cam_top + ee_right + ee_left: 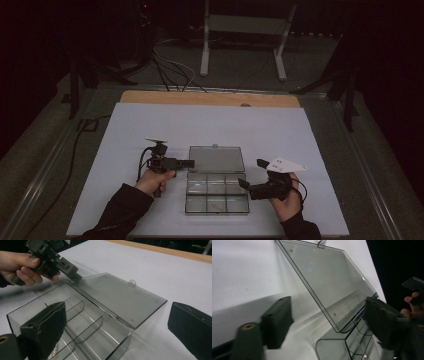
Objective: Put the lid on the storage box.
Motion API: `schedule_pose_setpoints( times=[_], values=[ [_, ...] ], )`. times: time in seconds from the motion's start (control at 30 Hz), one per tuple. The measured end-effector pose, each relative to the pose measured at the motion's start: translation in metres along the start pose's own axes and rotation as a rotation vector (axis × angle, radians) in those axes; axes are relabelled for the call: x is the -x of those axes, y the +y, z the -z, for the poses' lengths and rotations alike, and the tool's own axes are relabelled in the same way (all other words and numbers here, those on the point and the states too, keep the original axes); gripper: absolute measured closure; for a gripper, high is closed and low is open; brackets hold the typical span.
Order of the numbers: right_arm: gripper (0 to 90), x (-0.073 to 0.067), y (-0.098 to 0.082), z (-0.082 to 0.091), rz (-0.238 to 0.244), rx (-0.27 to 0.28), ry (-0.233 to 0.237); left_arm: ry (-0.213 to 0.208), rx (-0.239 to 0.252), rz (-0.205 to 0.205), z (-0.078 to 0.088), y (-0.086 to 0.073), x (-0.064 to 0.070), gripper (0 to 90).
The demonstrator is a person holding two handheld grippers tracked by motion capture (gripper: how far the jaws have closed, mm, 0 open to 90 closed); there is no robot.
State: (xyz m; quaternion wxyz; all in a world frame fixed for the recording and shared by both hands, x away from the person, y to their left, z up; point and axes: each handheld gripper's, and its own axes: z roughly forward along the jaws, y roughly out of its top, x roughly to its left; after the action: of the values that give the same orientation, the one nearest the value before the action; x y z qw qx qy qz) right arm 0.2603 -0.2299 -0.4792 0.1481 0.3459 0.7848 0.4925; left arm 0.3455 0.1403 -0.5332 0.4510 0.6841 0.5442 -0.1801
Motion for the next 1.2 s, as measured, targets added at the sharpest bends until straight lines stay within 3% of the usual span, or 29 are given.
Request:
schedule_pose_setpoints(
  times=[0.23,0.73,1.2],
  values=[
    [2.4,-0.0004,0.0000,0.0010,-0.003,0.002,0.001,-0.011,-0.001,0.007,-0.0045,-0.0007,-0.0019,41.9],
    [2.4,-0.0004,0.0001,0.0009,-0.001,0.000,-0.001,0.004,0.002,0.005,-0.0106,-0.0015,-0.0003,61.7],
    [2.4,-0.0004,0.0001,0.0009,-0.002,0.001,0.001,-0.003,0.022,-0.016,-0.0082,-0.0016,0.0012,67.2]
  ],
)
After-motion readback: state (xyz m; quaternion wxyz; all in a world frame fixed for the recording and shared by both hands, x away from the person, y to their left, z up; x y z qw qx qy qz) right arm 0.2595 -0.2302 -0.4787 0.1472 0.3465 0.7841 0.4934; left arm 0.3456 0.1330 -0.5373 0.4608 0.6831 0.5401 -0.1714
